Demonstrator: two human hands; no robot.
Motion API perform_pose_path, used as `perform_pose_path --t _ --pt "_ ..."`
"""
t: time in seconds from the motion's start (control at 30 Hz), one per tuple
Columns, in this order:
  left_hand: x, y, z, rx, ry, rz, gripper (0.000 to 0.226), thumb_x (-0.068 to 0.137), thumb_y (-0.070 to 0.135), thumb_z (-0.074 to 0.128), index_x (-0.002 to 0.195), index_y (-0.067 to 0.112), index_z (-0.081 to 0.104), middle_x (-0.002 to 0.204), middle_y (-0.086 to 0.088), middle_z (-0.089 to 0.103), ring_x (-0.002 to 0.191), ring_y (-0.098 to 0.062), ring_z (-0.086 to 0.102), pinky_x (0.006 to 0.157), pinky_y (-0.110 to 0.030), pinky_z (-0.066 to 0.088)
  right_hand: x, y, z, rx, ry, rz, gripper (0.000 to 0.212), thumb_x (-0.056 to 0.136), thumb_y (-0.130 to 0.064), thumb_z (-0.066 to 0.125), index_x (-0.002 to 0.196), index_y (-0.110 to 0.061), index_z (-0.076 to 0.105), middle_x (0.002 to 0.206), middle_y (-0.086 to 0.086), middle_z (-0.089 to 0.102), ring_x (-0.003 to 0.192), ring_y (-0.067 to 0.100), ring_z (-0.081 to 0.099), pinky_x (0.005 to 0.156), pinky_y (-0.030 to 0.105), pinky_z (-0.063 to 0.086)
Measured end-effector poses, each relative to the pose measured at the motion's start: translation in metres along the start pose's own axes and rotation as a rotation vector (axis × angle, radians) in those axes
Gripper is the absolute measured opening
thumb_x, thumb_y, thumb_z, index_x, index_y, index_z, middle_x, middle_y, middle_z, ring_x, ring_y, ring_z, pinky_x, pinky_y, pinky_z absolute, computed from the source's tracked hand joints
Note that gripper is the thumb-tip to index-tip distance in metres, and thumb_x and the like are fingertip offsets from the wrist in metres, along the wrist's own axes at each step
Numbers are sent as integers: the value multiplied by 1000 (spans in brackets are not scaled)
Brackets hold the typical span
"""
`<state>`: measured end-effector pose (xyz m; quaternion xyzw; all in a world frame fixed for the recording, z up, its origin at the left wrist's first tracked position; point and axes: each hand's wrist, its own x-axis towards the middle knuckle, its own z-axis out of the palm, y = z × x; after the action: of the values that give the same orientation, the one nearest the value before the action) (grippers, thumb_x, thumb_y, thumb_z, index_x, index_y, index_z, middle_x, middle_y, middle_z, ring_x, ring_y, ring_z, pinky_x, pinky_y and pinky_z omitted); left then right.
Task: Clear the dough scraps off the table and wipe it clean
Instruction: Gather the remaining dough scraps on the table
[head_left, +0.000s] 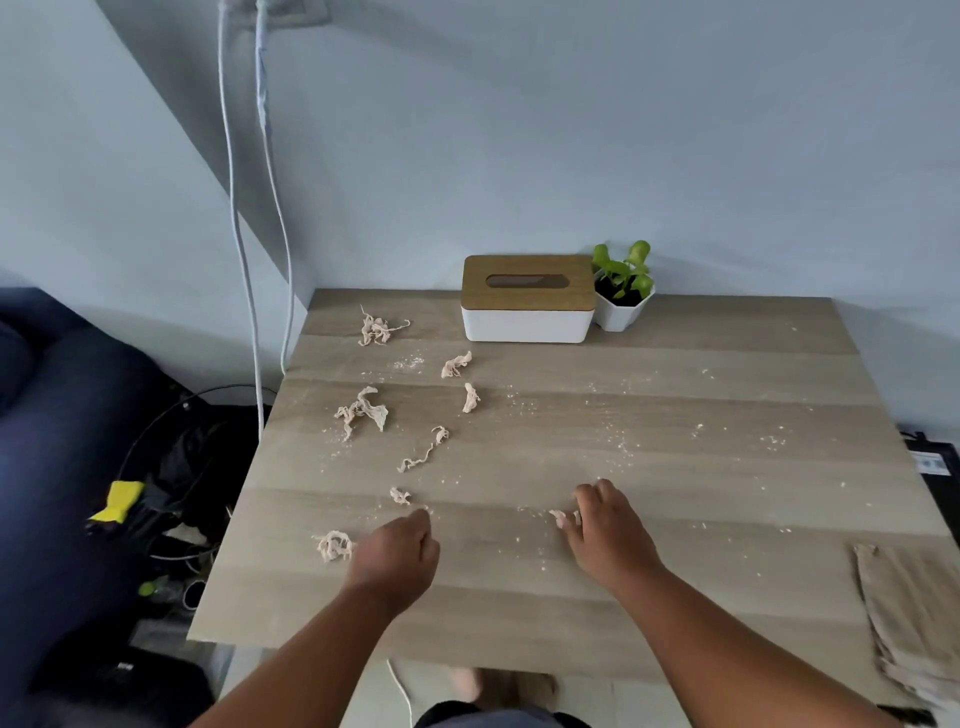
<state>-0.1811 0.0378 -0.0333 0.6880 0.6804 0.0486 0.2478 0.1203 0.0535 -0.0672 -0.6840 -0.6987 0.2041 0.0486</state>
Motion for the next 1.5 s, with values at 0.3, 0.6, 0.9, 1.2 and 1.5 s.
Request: perform_pose_path --t 0.3,0.6,0.9,1.2,1.5 --pt "-33 -20 2 36 73 -164 12 89 32 53 88 20 51 82 -1 66 73 -28 54 60 -31 33 4 -4 8 -96 -85 -22 19 104 -11 41 120 -11 52 117 9 52 106 26 54 78 33 45" --pt "-56 -41 3 53 173 -234 17 95 35 52 87 20 48 78 -3 65 77 -33 63 58 -34 31 15 -33 -6 -12 -192 -107 26 94 0 40 114 -13 50 116 8 52 103 25 54 85 36 51" --pt "-58 -73 -6 28 220 -271 25 99 47 48 110 25 47 94 -1 72 89 -29 69 65 -34 44 33 -74 1 -2 -253 -204 30 90 6 44 112 -11 55 115 11 55 98 27 56 85 38 53" --pt "-44 -106 1 18 149 -358 46 96 57 45 127 25 34 102 -6 72 95 -33 69 68 -37 46 51 -113 24 -19 -146 -297 27 109 -32 43 106 -7 53 105 13 59 93 34 60 71 37 40" --pt "-21 -117 -3 31 113 -258 33 102 54 38 112 23 43 101 -4 68 95 -30 67 63 -34 39 60 -155 30 -34 -229 -325 27 110 -39 39 101 -14 42 105 13 64 94 35 64 66 36 36"
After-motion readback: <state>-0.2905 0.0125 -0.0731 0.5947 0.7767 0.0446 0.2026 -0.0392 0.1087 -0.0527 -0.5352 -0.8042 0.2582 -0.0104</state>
